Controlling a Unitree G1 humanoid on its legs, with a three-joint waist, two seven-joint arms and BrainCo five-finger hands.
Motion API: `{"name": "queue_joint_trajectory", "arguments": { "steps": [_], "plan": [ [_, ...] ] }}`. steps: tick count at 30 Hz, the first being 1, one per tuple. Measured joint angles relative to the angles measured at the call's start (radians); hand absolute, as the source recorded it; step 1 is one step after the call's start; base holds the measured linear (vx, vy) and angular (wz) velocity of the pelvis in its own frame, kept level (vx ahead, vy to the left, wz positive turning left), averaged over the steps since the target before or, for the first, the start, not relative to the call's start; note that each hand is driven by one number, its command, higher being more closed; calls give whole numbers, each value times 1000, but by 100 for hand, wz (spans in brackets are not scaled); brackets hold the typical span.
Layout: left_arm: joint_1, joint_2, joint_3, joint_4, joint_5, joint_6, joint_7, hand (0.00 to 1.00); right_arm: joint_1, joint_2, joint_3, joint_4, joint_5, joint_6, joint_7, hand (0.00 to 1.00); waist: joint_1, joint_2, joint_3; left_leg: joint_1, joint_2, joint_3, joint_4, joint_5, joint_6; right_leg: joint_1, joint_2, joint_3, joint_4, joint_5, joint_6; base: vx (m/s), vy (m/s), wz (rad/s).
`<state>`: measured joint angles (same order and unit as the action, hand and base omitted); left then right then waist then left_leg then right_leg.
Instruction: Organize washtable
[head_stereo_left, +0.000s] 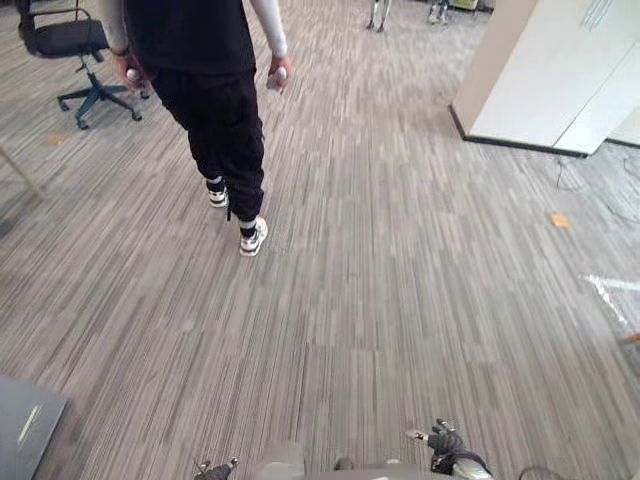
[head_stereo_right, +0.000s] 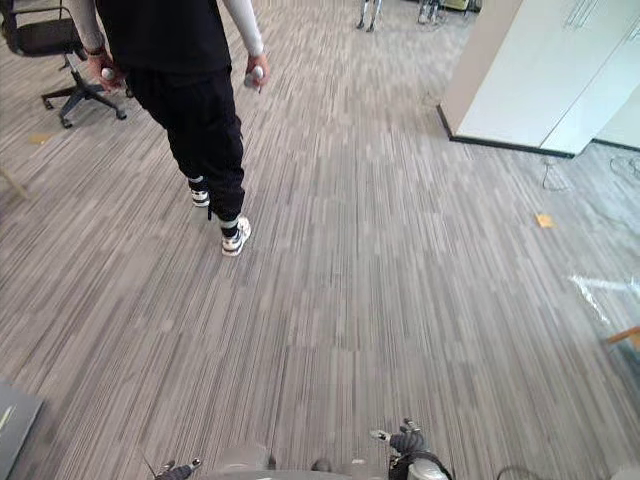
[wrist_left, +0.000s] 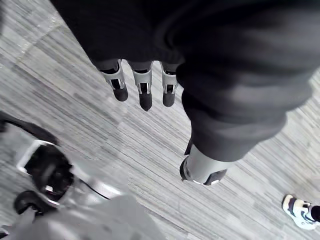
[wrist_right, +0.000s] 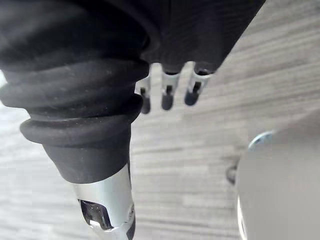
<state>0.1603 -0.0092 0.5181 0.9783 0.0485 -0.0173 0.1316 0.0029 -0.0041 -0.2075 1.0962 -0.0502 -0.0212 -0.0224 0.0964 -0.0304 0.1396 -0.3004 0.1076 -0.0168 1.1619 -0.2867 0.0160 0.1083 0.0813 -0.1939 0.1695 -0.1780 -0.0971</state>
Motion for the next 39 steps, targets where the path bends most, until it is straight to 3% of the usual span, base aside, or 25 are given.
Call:
{"name": "queue_joint_trajectory", "arguments": {
  "steps": [3,4,5,6,7,9,10,12,13,15,16,17,20,23,26,27,28,29,30,32,33,35,37,38,39],
  "plan": [
    [-1,8,-42,-9,0,-3,1,0,-16,7,6,3,-1,-1,-1,0,3,-18,19,-134,-17,-3,-341,-3,-43,83,-87,26,-33,-66,92,494,248,-34],
    [2,11,-72,-8,-1,-5,1,0,-14,-2,10,3,-1,-3,-2,0,2,6,16,-156,-22,-45,-575,48,-81,103,-108,32,-23,-115,132,723,457,-16],
    [4,17,-98,-2,-8,-8,1,0,-17,4,23,10,-2,-1,-6,0,9,-1,8,-150,-58,-3,-565,158,-39,132,-151,57,-6,-155,151,755,458,-8],
    [4,19,-98,-3,-10,-9,1,0,-16,7,26,10,-2,-1,-4,0,9,-10,2,-151,-68,2,-562,148,-31,132,-162,64,-4,-153,146,822,453,7],
    [-8,20,-99,-8,-18,-23,4,0,-17,11,23,6,-2,-3,-4,0,16,-22,-5,-156,-97,19,-529,91,-2,117,-191,98,44,-129,121,538,279,5],
    [-12,20,-95,-8,-20,-23,3,0,-16,19,-7,2,-2,-2,-3,0,29,-27,-9,-136,-118,42,-484,46,54,111,-226,120,122,-107,143,622,342,4],
    [-11,28,-94,-3,-22,-22,4,0,-13,29,-50,3,-2,-2,0,0,28,-42,-19,-97,-152,65,-469,7,89,74,-263,140,262,-92,167,692,381,2],
    [-11,32,-96,6,-36,-21,3,0,-11,30,-100,2,-1,-2,1,0,24,-44,-19,-22,-184,83,-494,-34,115,-15,-297,189,509,4,192,523,272,-14],
    [-14,39,-98,16,-37,-11,3,0,3,29,-125,5,0,0,2,0,19,-49,-9,77,-208,101,-537,-50,132,-119,-321,223,802,94,174,463,221,-16],
    [-7,40,-100,19,-36,-7,2,0,22,16,-134,-5,0,0,4,0,-1,-40,-7,178,-217,97,-594,-50,133,-206,-344,165,1013,95,147,419,193,-1],
    [-5,39,-100,26,-34,-7,-1,0,32,3,-132,-14,-1,0,3,0,-11,-19,-3,251,-211,87,-652,-50,133,-260,-342,102,1076,76,126,269,130,2],
    [-5,38,-97,26,-33,-7,-2,0,39,0,-132,-19,-1,1,2,0,-16,-17,-6,285,-206,82,-680,-49,133,-288,-338,73,1082,60,121,381,146,-3],
    [-10,41,-90,28,-29,-7,-1,0,43,13,-138,-33,1,-8,4,0,-29,-27,-8,420,-182,71,-807,-51,130,-398,-293,-49,867,-35,120,304,35,-5],
    [-25,29,-86,16,-26,-9,2,0,50,17,-137,-61,1,-8,3,0,-30,-24,-9,482,-170,38,-851,-64,105,-414,-270,-113,522,-32,116,368,-40,33],
    [-18,19,-83,10,-25,-11,2,0,54,18,-134,-62,0,-7,0,0,-37,-12,-16,530,-141,-28,-868,-99,42,-408,-206,-93,271,55,110,415,-102,54],
    [-12,17,-78,6,-25,-12,2,0,56,19,-126,-62,0,-7,-2,0,-38,-16,-20,544,-135,-50,-865,-110,21,-408,-197,-97,254,101,90,474,-171,67],
    [-5,11,-71,6,-23,-12,2,0,59,20,-124,-64,0,-6,-1,0,-44,-10,-28,550,-123,-72,-852,-119,5,-405,-184,-89,269,133,98,519,-208,42],
    [9,-12,-61,3,-19,-11,1,0,59,5,-104,-63,-1,-2,0,0,-43,21,-57,534,-97,-85,-799,-116,-5,-393,-164,-111,274,116,80,571,-180,21],
    [16,-27,-34,2,-18,-10,1,0,60,-5,-90,-64,-1,-1,0,0,-43,32,-68,509,-86,-91,-725,-100,-30,-374,-144,-116,264,102,80,672,-211,-17],
    [17,-67,16,1,-19,-8,1,0,62,-37,-35,-86,-1,0,0,0,-45,77,-54,350,-85,-87,-341,80,-80,-284,-99,-98,190,70,75,556,-127,-41],
    [18,-65,24,0,-19,-8,0,0,63,-44,-20,-91,-1,3,0,0,-37,76,-48,298,-77,-89,-238,151,-94,-257,-88,-86,167,66,75,358,-22,-46],
    [14,-65,22,-16,-20,-9,-1,0,64,-45,-5,-84,-2,7,-2,0,-25,81,-43,170,-35,-58,-40,73,-69,-156,-64,-56,103,59,70,388,14,-44],
    [19,-57,8,-34,-21,-10,1,0,53,-24,6,-68,-2,7,-2,0,-21,48,-39,111,-3,-33,-116,6,-61,-90,-78,-28,57,60,72,387,32,-44],
    [21,-44,-15,-34,-27,-11,2,0,44,-9,4,-60,-2,7,-2,0,-13,35,-39,89,35,-4,-265,-22,-68,-59,-90,-15,29,62,77,239,81,-51],
    [24,-39,-36,-34,-35,-12,2,0,48,-4,-1,-57,-2,4,-2,0,-10,35,-45,96,55,14,-460,-5,-79,-43,-93,-11,4,64,105,287,159,-60]
  ]
}}
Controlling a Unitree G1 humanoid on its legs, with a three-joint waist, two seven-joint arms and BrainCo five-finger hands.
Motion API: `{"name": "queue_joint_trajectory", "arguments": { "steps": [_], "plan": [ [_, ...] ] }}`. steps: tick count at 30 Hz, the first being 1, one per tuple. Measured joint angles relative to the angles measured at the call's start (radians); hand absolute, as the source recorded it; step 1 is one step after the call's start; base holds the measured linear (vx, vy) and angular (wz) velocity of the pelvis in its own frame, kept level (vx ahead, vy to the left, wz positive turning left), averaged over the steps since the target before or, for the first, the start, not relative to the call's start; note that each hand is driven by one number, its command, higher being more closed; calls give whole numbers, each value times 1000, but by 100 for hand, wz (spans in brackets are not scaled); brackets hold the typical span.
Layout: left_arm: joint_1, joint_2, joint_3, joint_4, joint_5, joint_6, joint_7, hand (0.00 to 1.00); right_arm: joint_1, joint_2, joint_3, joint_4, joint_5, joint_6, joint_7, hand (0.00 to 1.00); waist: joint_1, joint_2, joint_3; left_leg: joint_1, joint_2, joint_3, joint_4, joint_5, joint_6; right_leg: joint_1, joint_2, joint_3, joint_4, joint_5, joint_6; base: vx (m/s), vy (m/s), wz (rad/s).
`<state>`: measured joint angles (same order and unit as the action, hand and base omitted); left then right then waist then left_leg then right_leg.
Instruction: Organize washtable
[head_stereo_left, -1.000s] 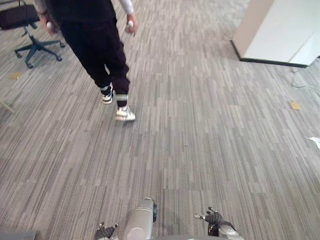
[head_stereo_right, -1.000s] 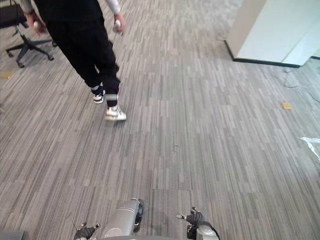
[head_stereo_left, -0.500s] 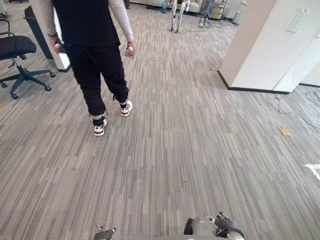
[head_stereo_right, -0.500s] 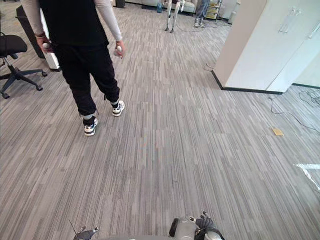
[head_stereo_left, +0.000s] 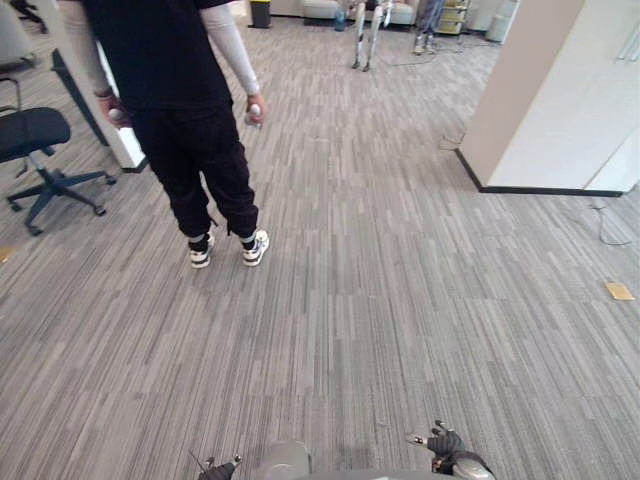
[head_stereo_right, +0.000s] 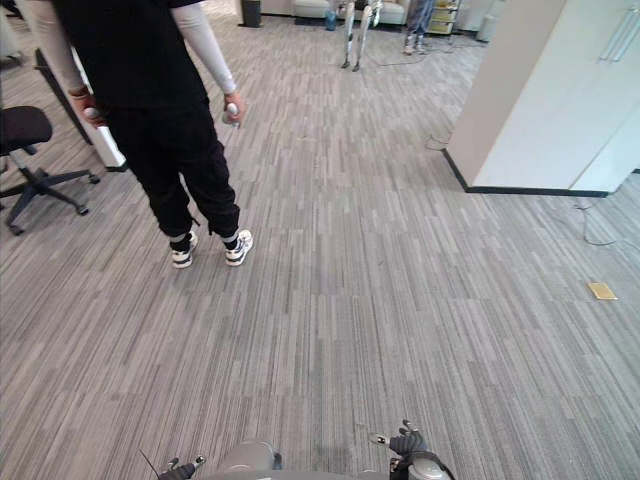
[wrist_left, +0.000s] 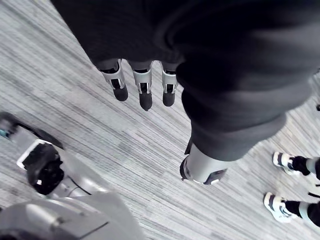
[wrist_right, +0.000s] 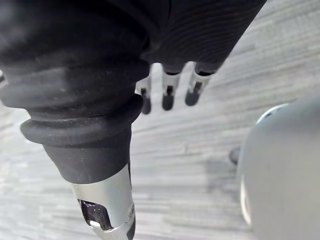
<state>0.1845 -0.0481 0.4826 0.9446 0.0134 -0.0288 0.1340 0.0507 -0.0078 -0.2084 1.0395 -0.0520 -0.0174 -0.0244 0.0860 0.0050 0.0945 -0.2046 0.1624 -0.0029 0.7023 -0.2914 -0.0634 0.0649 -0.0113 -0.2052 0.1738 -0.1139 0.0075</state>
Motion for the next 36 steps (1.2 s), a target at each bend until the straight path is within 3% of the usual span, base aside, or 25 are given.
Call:
{"name": "queue_joint_trajectory", "arguments": {
  "steps": [1,2,3,6,7,13,16,20,23,26,29,33,34,36],
  "plan": [
    [4,-2,-22,7,-3,-5,1,0,4,-12,0,0,-2,-6,-5,0,11,23,-18,16,18,-4,-189,30,-10,7,12,15,-25,-5,36,260,189,-44],
    [-1,12,-28,18,-3,-5,0,0,-2,-5,1,5,-3,-1,-12,0,10,12,-23,28,-3,2,-210,37,-7,6,-7,27,-29,0,40,265,215,-28],
    [-1,38,-46,28,-1,-7,2,0,4,12,-1,9,-12,-1,-16,0,9,-26,-33,47,-33,19,-267,53,4,4,-42,37,-44,5,49,264,188,-1],
    [-11,75,-93,55,9,-6,0,0,15,23,-12,11,-37,-6,-16,0,-4,-50,-48,53,-89,8,-289,56,9,17,-91,17,-57,15,66,186,139,19],
    [11,133,-198,147,38,-13,-4,0,14,7,-49,87,-36,-3,-16,0,-17,-65,-58,123,-198,3,-396,79,86,53,-160,71,-108,-17,91,68,55,15],
    [10,132,-186,145,38,-13,-4,0,12,7,-44,92,-36,-4,-17,0,-16,-81,-51,118,-190,9,-414,93,80,46,-156,71,-126,-17,85,-6,-2,0],
    [-10,125,-153,137,37,-14,0,0,11,6,0,70,-31,-5,-21,0,-13,-80,-32,35,-157,21,-336,63,76,-2,-129,71,-124,1,86,-32,-4,-6],
    [-25,121,-116,82,20,-21,7,0,8,23,36,37,-7,-7,-41,0,-9,-107,20,-38,-119,31,-276,36,73,-50,-105,75,-122,17,94,-49,-17,-15],
    [-55,121,-116,70,12,-25,24,0,13,25,42,34,13,-10,-48,0,15,-118,29,-66,-119,38,-271,36,74,-73,-107,74,-120,26,101,9,10,-8],
    [-56,107,-116,61,-8,-28,36,0,8,16,42,33,14,-17,-63,0,18,-102,40,-61,-129,36,-278,36,74,-70,-118,65,-113,26,101,11,32,5],
    [-63,90,-116,54,-14,-34,43,0,-5,7,42,33,15,-18,-65,0,39,-83,52,-60,-129,37,-279,37,73,-76,-121,55,-102,27,102,0,0,0],
    [-72,62,-89,44,-25,-36,45,0,-57,14,43,30,15,-19,-68,0,44,-58,79,-90,-109,41,-237,22,63,-109,-117,44,-62,24,112,-53,-2,-7],
    [-72,55,-79,42,-27,-36,45,0,-60,18,42,27,15,-19,-68,0,47,-53,81,-103,-100,40,-216,3,65,-117,-111,43,-50,15,120,-66,0,-17],
    [-76,54,-57,27,-42,-36,44,0,-58,35,26,13,22,-15,-67,0,76,-60,85,-131,-100,45,-143,-56,73,-141,-136,5,35,-71,149,-23,67,7]
  ]
}}
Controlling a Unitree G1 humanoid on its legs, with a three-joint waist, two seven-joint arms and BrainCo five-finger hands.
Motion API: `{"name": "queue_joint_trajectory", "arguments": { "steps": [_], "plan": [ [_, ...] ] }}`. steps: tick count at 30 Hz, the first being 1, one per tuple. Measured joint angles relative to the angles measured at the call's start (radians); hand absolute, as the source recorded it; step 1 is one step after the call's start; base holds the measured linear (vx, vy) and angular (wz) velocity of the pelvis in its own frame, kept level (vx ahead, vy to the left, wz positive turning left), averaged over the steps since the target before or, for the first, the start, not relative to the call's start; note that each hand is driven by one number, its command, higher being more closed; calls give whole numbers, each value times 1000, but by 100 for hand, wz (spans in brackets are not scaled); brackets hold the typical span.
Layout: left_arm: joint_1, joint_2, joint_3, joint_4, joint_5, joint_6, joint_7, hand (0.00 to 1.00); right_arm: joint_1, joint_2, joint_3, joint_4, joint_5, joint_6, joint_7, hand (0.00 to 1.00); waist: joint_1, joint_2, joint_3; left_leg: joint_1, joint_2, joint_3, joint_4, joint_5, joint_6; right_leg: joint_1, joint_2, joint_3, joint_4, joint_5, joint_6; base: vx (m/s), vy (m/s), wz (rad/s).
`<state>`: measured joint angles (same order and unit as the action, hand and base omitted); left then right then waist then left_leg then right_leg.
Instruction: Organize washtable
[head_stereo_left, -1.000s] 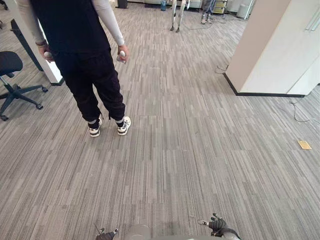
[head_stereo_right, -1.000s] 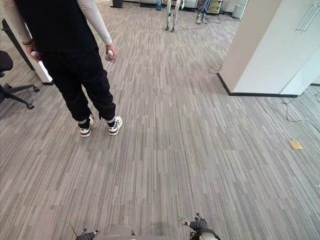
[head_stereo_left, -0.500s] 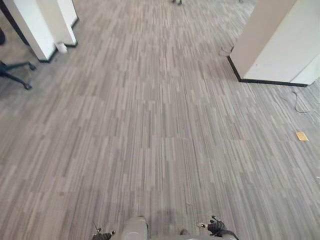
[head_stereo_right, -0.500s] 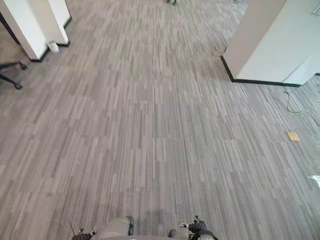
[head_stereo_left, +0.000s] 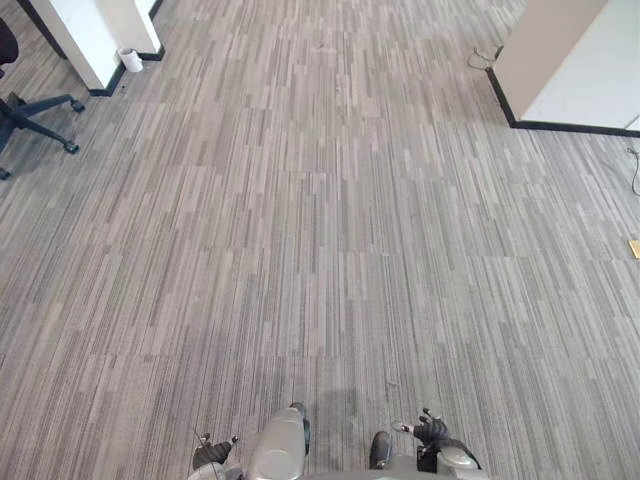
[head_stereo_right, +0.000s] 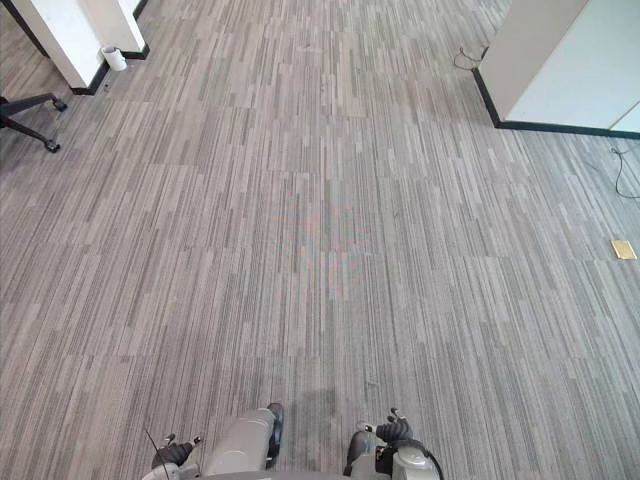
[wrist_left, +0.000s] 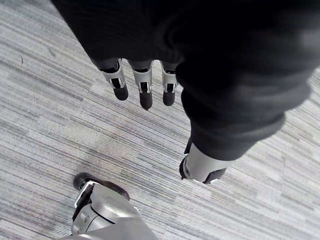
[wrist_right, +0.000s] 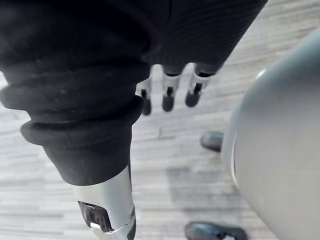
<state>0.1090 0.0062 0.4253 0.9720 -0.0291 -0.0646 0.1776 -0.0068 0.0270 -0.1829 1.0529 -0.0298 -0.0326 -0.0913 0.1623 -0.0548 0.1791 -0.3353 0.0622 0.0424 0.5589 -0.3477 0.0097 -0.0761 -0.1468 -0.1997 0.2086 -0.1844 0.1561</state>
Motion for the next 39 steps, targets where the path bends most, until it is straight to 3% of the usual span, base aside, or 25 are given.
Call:
{"name": "queue_joint_trajectory", "arguments": {
  "steps": [2,4,5,8,9,10,11,12,13,14,15,16,17,18,20,22,25,29,30,32,33,34,36,37,39],
  "plan": [
    [5,1,1,0,0,1,-2,0,42,8,-27,-32,8,-1,3,0,7,-25,3,48,-13,24,47,-59,30,-17,-65,-46,212,-69,13,107,135,33],
    [11,13,2,13,1,5,-3,0,49,7,-26,-61,20,-2,6,0,16,-38,9,92,-35,31,85,-112,48,-167,-124,24,596,-33,-98,401,131,37],
    [27,11,57,12,4,18,-7,0,49,12,-65,-88,20,-33,9,0,-27,-41,7,304,-55,-38,-71,-122,40,-361,-111,-29,845,-2,-79,797,96,102],
    [15,-2,98,14,23,18,-21,0,39,13,-78,-94,20,-37,8,0,-51,-36,-3,357,-78,-98,-92,-141,-5,-410,-74,-78,657,-21,-88,768,-98,81],
    [4,-8,92,21,23,21,-20,0,32,7,-94,-102,20,-40,6,0,-38,-6,0,404,-45,-116,-123,-159,-22,-439,-34,-84,647,-56,-142,644,-188,35],
    [-5,-18,86,22,24,23,-20,0,25,-5,-106,-119,20,-38,6,0,-42,24,-5,432,-17,-136,-164,-164,-13,-464,-11,-96,634,-60,-149,627,-237,61],
    [-34,-45,80,44,32,18,-22,0,17,-34,-146,-139,19,-30,9,0,-65,87,-26,462,52,-174,-232,-162,-18,-515,18,-102,519,-36,-118,625,-268,97],
    [-66,-57,69,61,45,16,-24,0,13,-41,-153,-134,18,-26,7,0,-76,97,-35,479,69,-196,-254,-146,-50,-515,24,-87,360,32,-75,813,-375,96],
    [-67,-55,44,59,49,13,-25,0,11,-45,-151,-109,18,-29,4,0,-67,95,-37,549,94,-216,-268,-136,-69,-500,28,-85,210,154,-140,733,-371,52],
    [-54,-51,40,64,53,14,-25,0,13,-43,-143,-97,18,-30,7,0,-70,97,-55,567,110,-229,-242,-138,-79,-496,33,-77,214,294,-175,810,-406,-5],
    [-64,-73,38,84,60,23,-26,0,-11,-69,-129,-100,7,-24,7,0,-67,146,-61,555,157,-243,-138,-87,-133,-504,62,-127,343,215,-224,791,-418,8],
    [-86,-79,38,83,61,24,-34,0,-11,-66,-127,-91,-13,-20,9,0,-78,119,-61,504,122,-242,-1,73,-120,-483,36,-126,412,114,-229,938,-494,13],
    [-87,-87,39,79,61,23,-37,0,-6,-67,-110,-83,-19,-6,8,0,-81,122,-59,468,108,-240,112,242,-68,-419,45,-130,398,68,-233,756,-419,30],
    [-83,-88,39,78,61,23,-41,0,0,-65,-90,-82,-20,-1,8,0,-79,119,-53,439,111,-235,189,327,-72,-371,57,-129,370,48,-240,730,-388,5],
    [-70,-79,40,45,60,20,-41,0,6,-43,-18,-77,-20,5,8,0,-70,121,-48,275,144,-155,483,271,-86,-189,133,-119,232,26,-253,638,-323,-21],
    [-53,-79,40,16,51,15,-43,0,4,-19,-2,-57,-19,4,9,0,-59,107,-41,183,145,-90,540,228,-84,-89,160,-100,149,25,-255,429,-201,-29],
    [-39,-78,44,-17,40,9,-42,0,4,-2,14,-39,-12,11,9,0,-37,111,-37,11,135,2,482,161,-80,53,204,-67,14,20,-246,539,-169,-34],
    [-27,-81,97,-17,39,9,-44,0,-7,-5,15,-24,-11,15,8,0,-36,107,-26,-61,38,42,25,144,-65,205,215,-45,-112,1,-218,359,10,-8],
    [-10,-81,116,-17,39,10,-45,0,-22,-6,16,-24,-11,15,8,0,-35,107,-25,-74,24,46,-126,170,-59,232,216,-29,-132,-19,-208,341,105,-31],
    [30,-83,144,-5,39,16,-44,0,-33,4,21,-23,-11,13,8,0,-8,84,-36,-84,26,77,-214,337,-28,254,198,23,-119,-77,-178,558,206,-58],
    [40,-80,169,8,39,18,-44,0,-34,16,10,-17,-11,11,8,0,11,61,-50,-96,11,103,-162,349,32,254,164,40,-104,-116,-150,527,208,-49],
    [48,-76,181,13,39,18,-44,0,-29,18,-9,-16,-11,11,9,0,22,43,-57,-104,2,109,-120,311,41,250,147,42,-88,-132,-131,705,239,-31],
    [48,-71,220,33,36,18,-43,0,-18,33,-70,-4,-11,13,23,0,33,20,-63,-91,-11,136,-39,207,69,215,103,67,85,-163,-76,555,181,-8],
    [49,-63,222,43,35,18,-45,0,0,40,-100,-6,-11,12,33,0,31,15,-66,-49,-29,141,-12,158,85,165,73,90,290,-160,-55,599,256,20],
    [49,-39,201,61,35,19,-46,0,25,43,-142,8,-11,12,44,0,13,-6,-68,34,-75,141,10,79,106,71,24,133,626,-44,0,697,281,26]
  ]
}}
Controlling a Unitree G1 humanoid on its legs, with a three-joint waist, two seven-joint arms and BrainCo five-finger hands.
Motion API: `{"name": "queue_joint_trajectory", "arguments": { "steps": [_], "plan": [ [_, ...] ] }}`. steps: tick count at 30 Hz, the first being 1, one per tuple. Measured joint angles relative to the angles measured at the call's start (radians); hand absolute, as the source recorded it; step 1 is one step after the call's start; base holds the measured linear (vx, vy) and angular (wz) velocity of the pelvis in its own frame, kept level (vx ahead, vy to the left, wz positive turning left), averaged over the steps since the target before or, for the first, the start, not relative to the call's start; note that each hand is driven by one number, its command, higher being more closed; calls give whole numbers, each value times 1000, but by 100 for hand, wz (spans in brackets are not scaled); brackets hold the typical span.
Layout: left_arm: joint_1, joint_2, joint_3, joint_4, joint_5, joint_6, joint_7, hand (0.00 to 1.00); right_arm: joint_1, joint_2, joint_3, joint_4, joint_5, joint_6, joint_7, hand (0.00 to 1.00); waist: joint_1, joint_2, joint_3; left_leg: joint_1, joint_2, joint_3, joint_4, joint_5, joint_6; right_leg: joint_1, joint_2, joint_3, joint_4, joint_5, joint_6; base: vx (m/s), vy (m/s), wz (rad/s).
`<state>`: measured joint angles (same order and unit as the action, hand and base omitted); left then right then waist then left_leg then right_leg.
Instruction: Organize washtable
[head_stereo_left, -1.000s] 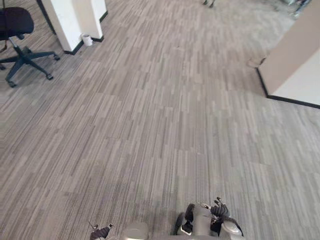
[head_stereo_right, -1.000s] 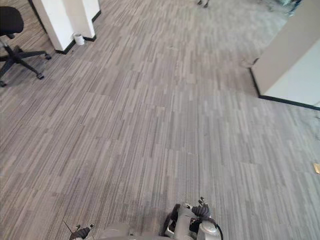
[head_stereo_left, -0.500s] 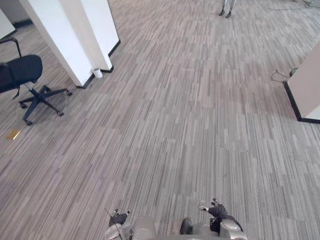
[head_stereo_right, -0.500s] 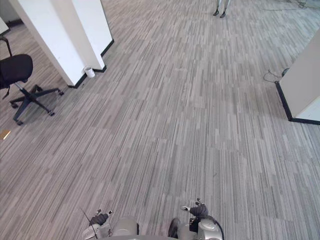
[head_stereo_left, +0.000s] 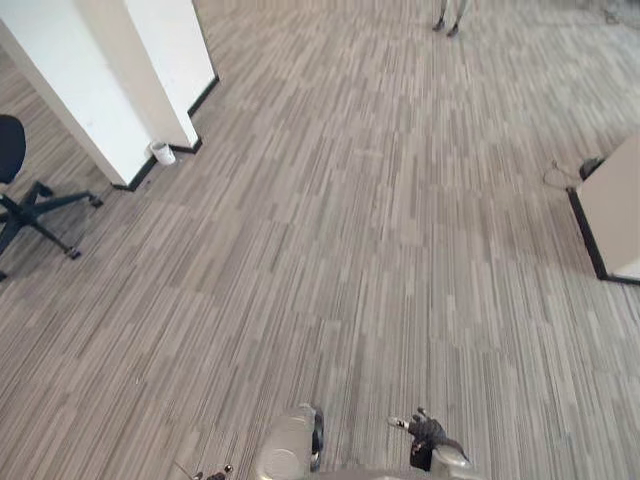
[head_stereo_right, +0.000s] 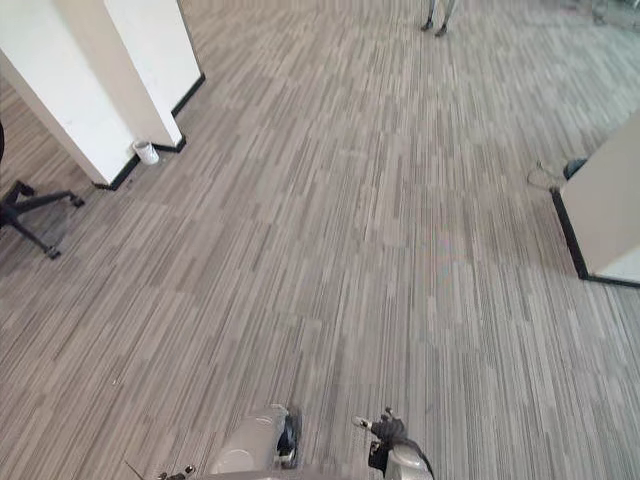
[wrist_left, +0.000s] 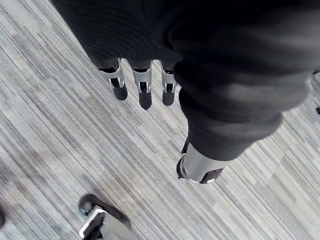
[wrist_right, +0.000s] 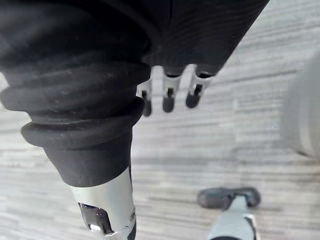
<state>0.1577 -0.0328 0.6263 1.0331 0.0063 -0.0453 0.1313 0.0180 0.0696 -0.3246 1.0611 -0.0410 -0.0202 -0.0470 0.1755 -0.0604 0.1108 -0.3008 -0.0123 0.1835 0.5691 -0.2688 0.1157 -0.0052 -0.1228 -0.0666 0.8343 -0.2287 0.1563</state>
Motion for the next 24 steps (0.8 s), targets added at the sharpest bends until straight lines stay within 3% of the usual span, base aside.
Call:
{"name": "queue_joint_trajectory", "arguments": {
  "steps": [1,2,3,4,5,7,8,9,10,11,12,13,14,15,16,17,18,19,20,22,24],
  "plan": [
    [0,7,-6,-1,2,4,0,0,15,-6,-9,10,0,0,6,0,-5,-9,3,73,-22,-1,4,-51,10,-57,-19,33,188,132,27,537,163,20],
    [-2,8,-7,-1,4,10,0,0,15,-18,-21,10,0,-7,9,0,-21,4,4,142,-31,-22,1,-84,13,-102,-30,19,320,132,0,521,140,25],
    [-4,7,-7,-3,4,14,0,0,15,-25,-22,7,0,-8,9,0,-35,13,2,175,-31,-39,-10,-96,15,-126,-33,-1,357,118,-22,508,105,48],
    [-13,6,-8,-4,5,15,0,0,20,-35,-25,-2,0,-8,10,0,-54,15,1,252,-30,-70,-59,-110,20,-176,-32,-36,374,79,-82,486,62,59],
    [-23,5,-7,-4,6,17,-1,0,36,-38,-34,-24,0,-10,10,0,-62,16,-1,303,-24,-97,-103,-118,16,-218,-25,-59,341,55,-103,541,32,79],
    [-47,3,-17,-12,7,18,1,0,69,-37,-39,-58,0,-13,8,0,-77,17,-4,377,-5,-159,-159,-138,-3,-313,-16,-91,201,18,-98,519,-38,75],
    [-50,7,-41,-13,9,18,2,0,76,-38,-58,-85,14,-15,8,0,-87,18,-4,430,7,-189,-195,-163,-26,-380,-16,-105,-22,20,-100,440,-55,55],
    [-51,7,-46,-13,10,18,2,0,76,-35,-61,-94,14,-15,8,0,-93,18,-5,447,12,-198,-206,-173,-36,-394,-16,-120,-145,35,-86,689,-125,65],
    [-49,8,-43,-16,10,15,2,0,77,-30,-55,-93,14,-14,4,0,-109,12,-15,479,15,-213,-229,-193,-48,-407,-24,-139,-372,90,-82,500,-118,49],
    [-43,2,-42,-17,10,13,3,0,79,-37,-49,-94,16,-13,6,0,-111,18,-20,530,24,-221,-264,-207,-62,-420,-18,-156,-430,123,-109,822,-209,67],
    [-17,-12,-47,-14,11,12,3,0,81,-52,-28,-95,32,-13,4,0,-133,53,-52,579,52,-257,-283,-224,-92,-420,22,-164,-414,194,-165,641,-150,59],
    [-13,-16,-47,-9,13,13,3,0,78,-53,-11,-86,31,-13,1,0,-148,62,-70,571,66,-288,-248,-220,-100,-420,32,-166,-394,258,-179,834,-199,48],
    [-14,-30,-44,-4,14,13,3,0,63,-79,6,-71,30,-11,3,0,-140,95,-79,550,94,-315,-147,-198,-136,-413,61,-179,-347,233,-179,827,-175,0],
    [-20,-54,-24,-7,10,13,2,0,52,-92,20,-68,29,-13,2,0,-124,117,-79,472,103,-321,61,-99,-169,-378,84,-178,-334,179,-186,962,-217,-34],
    [-23,-62,-17,-3,11,15,2,0,51,-106,35,-70,29,-14,2,0,-125,141,-73,397,103,-318,241,53,-179,-338,108,-174,-350,151,-191,784,-153,-59],
    [-18,-63,-9,-2,14,19,0,0,50,-116,56,-67,30,-12,-4,0,-111,147,-62,305,116,-305,428,238,-221,-271,136,-152,-392,123,-200,778,-107,-59],
    [-25,-60,-6,-13,15,18,1,0,48,-117,57,-64,30,-10,-12,0,-101,153,-51,222,156,-249,571,201,-167,-188,165,-131,-436,108,-220,619,-54,-51],
    [-24,-59,-5,-19,16,16,1,0,47,-113,58,-59,31,-6,-16,0,-100,146,-46,186,171,-224,618,175,-141,-141,174,-119,-462,100,-227,749,-34,-34],
    [-17,-57,-6,-31,12,12,-2,0,46,-95,69,-54,31,-3,-18,0,-91,117,-36,118,167,-189,660,123,-118,-46,170,-87,-521,71,-224,704,-24,-25],
    [9,-36,-31,-49,9,10,-1,0,40,-72,79,-32,32,-4,-16,0,-64,90,-31,9,141,-165,605,57,-124,53,159,-37,-581,27,-199,756,39,-60],
    [40,-34,-43,-42,7,7,-2,0,7,-56,68,21,32,1,-15,0,-46,79,-29,-73,111,-173,421,-1,-129,107,137,14,-581,-5,-178,559,153,-90]
  ]
}}
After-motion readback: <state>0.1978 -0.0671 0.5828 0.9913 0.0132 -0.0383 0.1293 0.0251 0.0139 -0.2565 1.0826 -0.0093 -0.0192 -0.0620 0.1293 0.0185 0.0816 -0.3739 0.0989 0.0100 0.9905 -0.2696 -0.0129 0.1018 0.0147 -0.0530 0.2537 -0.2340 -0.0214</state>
